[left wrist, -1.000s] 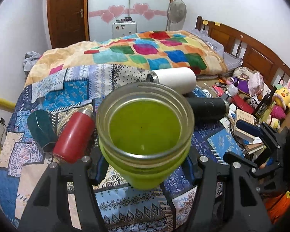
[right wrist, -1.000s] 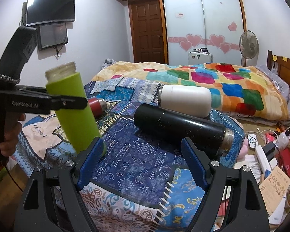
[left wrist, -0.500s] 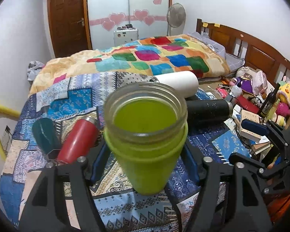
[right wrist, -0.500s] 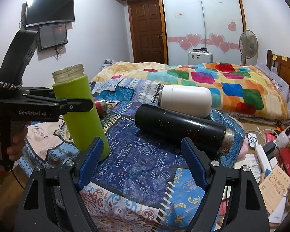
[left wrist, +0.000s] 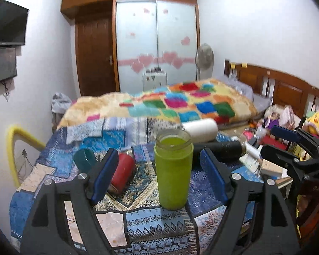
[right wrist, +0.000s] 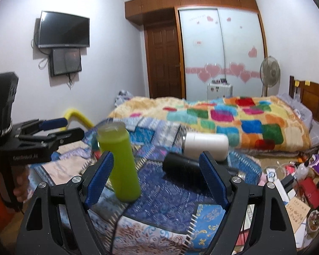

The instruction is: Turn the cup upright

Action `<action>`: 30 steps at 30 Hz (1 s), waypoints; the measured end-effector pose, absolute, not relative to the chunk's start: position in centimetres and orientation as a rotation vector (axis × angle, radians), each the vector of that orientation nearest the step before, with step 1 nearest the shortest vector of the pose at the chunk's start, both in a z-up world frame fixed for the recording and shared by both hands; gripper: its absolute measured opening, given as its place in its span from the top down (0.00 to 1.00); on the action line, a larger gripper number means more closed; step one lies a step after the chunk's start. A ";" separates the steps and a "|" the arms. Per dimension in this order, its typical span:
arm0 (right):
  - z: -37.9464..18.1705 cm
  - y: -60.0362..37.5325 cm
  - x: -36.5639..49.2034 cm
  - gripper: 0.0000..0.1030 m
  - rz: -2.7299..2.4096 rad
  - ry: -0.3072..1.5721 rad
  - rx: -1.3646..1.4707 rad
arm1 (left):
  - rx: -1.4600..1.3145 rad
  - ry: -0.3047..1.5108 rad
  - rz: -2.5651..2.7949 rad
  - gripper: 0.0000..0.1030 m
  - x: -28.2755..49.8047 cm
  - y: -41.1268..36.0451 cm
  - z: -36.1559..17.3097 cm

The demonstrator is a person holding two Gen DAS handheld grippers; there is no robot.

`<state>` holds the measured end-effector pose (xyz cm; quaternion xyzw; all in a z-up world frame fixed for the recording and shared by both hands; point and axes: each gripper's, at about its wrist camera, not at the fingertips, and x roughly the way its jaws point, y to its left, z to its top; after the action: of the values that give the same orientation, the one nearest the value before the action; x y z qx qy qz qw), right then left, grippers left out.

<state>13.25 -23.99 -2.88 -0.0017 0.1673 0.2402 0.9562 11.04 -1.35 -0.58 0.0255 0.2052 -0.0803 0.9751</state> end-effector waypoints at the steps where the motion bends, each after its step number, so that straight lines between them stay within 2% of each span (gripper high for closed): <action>1: -2.4 -23.8 12.8 0.22 0.490 0.326 0.000 | 0.048 0.386 -0.153 0.23 10.1 -1.2 0.0; 9: -0.1 -22.5 9.0 0.22 0.485 0.222 0.019 | 0.013 0.223 -0.100 0.22 4.7 -0.6 2.2; 13: 0.3 -22.3 7.4 0.14 0.460 0.176 0.030 | 0.015 0.165 -0.074 0.13 2.8 -0.8 2.4; 16: 0.4 -22.3 6.6 0.12 0.447 0.159 0.039 | 0.019 0.142 -0.068 0.12 1.7 -0.8 2.4; 20: 0.3 -22.4 5.5 0.01 0.403 0.130 0.045 | -0.001 0.124 -0.061 0.01 0.3 -0.6 2.0; 30: -0.1 -22.6 4.7 0.00 0.379 0.137 0.048 | -0.019 0.117 -0.048 0.00 -0.7 -0.3 1.6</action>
<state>4.70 -22.56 -0.11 0.0238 0.0681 0.1882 0.9795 -0.69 -0.29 1.65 -0.0097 0.0584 -0.0241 0.9980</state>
